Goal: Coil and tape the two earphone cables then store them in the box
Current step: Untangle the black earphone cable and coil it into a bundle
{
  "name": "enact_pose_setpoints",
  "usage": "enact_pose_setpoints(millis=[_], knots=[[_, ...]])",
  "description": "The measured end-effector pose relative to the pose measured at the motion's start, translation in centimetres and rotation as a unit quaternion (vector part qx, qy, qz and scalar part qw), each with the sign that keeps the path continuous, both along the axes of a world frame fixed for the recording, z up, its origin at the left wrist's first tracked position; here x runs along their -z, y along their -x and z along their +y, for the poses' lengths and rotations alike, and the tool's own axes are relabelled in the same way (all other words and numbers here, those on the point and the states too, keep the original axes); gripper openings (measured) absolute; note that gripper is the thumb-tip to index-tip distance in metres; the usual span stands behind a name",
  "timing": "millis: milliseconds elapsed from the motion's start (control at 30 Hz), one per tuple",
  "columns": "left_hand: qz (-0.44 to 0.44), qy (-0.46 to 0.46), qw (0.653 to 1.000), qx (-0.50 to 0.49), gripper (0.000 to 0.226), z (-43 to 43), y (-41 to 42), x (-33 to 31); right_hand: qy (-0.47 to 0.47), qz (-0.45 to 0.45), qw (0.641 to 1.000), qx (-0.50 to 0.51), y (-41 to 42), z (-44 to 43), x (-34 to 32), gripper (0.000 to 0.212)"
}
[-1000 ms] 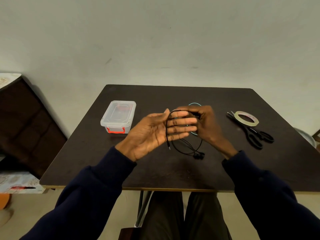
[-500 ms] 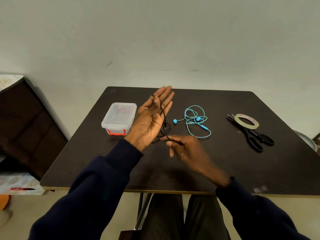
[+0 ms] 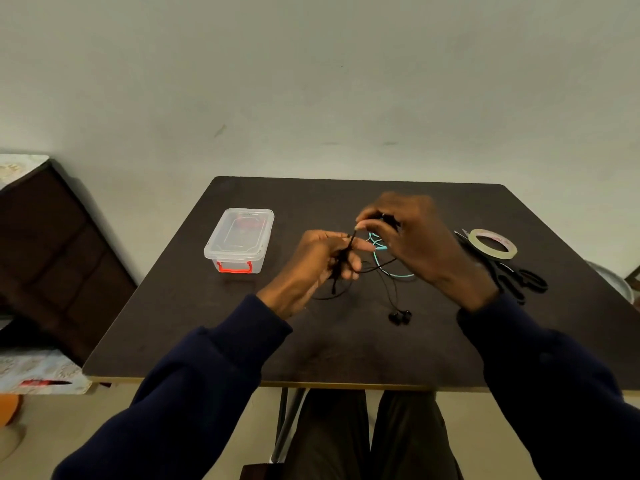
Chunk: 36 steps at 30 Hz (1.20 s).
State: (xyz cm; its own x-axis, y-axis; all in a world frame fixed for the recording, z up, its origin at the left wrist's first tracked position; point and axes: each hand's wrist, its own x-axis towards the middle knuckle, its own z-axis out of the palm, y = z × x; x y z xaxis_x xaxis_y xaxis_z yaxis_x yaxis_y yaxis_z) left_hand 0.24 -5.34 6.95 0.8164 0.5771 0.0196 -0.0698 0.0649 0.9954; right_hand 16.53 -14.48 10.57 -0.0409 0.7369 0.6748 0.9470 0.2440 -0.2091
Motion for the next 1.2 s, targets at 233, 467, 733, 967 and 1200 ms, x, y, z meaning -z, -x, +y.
enact_pose_setpoints(millis=[233,467,733,967,1200], knots=[[-0.112,0.206,0.968,0.094,0.021,0.1,0.5,-1.3,0.001,0.297,0.953,-0.055,-0.2,2.2,1.5,0.011],[-0.285,0.186,0.932,0.121,0.024,1.7,0.3,-3.2,0.164,0.463,0.863,-0.116,4.1,1.3,6.9,0.023],[-0.26,0.088,0.961,-0.029,0.05,5.0,0.4,-2.6,0.177,0.158,0.97,-0.054,4.5,-1.3,4.5,0.024],[-0.198,-0.019,0.979,-0.044,0.041,4.2,0.0,-2.1,0.111,-0.089,0.99,0.01,4.0,-1.2,0.0,0.024],[-0.054,-0.08,0.995,0.005,0.036,3.5,-0.1,-1.8,0.013,-0.114,0.993,0.034,1.1,0.6,-3.6,0.011]])
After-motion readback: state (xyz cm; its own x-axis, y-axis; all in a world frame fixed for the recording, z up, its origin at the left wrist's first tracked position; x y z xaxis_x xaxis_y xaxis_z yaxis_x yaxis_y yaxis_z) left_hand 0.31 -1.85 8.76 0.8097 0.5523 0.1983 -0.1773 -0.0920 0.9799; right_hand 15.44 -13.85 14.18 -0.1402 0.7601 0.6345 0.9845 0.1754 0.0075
